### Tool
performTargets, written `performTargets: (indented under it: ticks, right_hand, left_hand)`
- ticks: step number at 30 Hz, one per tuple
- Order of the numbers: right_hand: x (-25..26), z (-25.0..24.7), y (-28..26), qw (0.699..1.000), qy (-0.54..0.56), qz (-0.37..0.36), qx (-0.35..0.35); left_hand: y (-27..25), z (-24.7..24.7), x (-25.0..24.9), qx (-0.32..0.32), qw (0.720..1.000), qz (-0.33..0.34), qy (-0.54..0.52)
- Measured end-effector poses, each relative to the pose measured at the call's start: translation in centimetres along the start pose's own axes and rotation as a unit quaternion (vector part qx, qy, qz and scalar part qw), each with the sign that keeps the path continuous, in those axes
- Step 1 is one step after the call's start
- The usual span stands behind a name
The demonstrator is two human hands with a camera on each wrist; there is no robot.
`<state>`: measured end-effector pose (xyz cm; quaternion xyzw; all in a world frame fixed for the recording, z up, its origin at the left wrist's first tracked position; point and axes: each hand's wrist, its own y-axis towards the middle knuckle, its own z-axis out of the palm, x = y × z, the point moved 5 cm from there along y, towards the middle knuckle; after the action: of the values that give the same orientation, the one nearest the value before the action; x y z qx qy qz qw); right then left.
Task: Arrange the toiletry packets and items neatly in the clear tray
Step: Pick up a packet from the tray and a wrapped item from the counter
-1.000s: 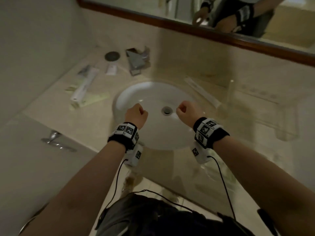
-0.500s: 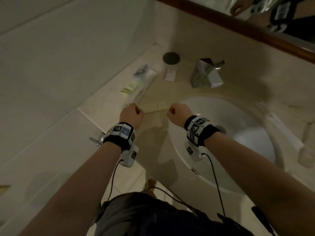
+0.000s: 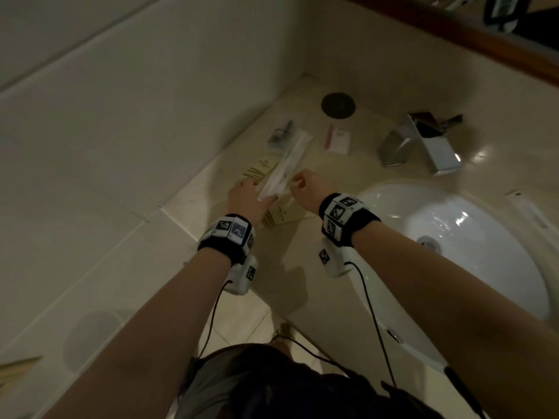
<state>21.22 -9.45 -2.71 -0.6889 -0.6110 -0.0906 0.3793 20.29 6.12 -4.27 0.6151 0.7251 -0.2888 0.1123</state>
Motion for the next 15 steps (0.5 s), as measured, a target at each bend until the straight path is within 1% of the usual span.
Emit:
performTargets:
  ticks: [2,4,7,9,12,14,15]
  right_hand:
    - [-0.1,0.6,0.2,1.0,0.016,0.018,0.012]
    - [-0.3,1.2,0.1,0.999,0.002,0.022,0.026]
    - [-0.7,1.9,-0.1,1.0,-0.008,0.008,0.025]
    - [-1.0,2.1,-0.4,1.0,0.002,0.003,0.021]
    - [-1.5,1.8,-0.7,0.997,0.062,0.024,0.026]
    - [-1.5,1.6,-0.8,0.992,0.116,0.043,0.027]
    - [-1.4,1.5,-0.8,0.985,0.162,0.053,0.03]
  left_hand:
    - [0.7,0.6,-0.3,0.019,1.0,0.001,0.01]
    - [1.2,1.0,-0.5,0.015,1.0,-0.005,-0.012]
    - [1.5,1.3,-0.8,0.007,0.999,-0.019,-0.025]
    - [1.5,1.4,-1.1,0.021,0.999,-0.021,-0.013]
    - [1.0,1.3,-2.0,0.026,1.0,0.001,-0.004]
    - [0.4,1.0,-2.8,0.003,0.999,0.031,-0.024]
    - [-0.1,0.7,-3.3,-0.011,0.998,0.045,-0.034]
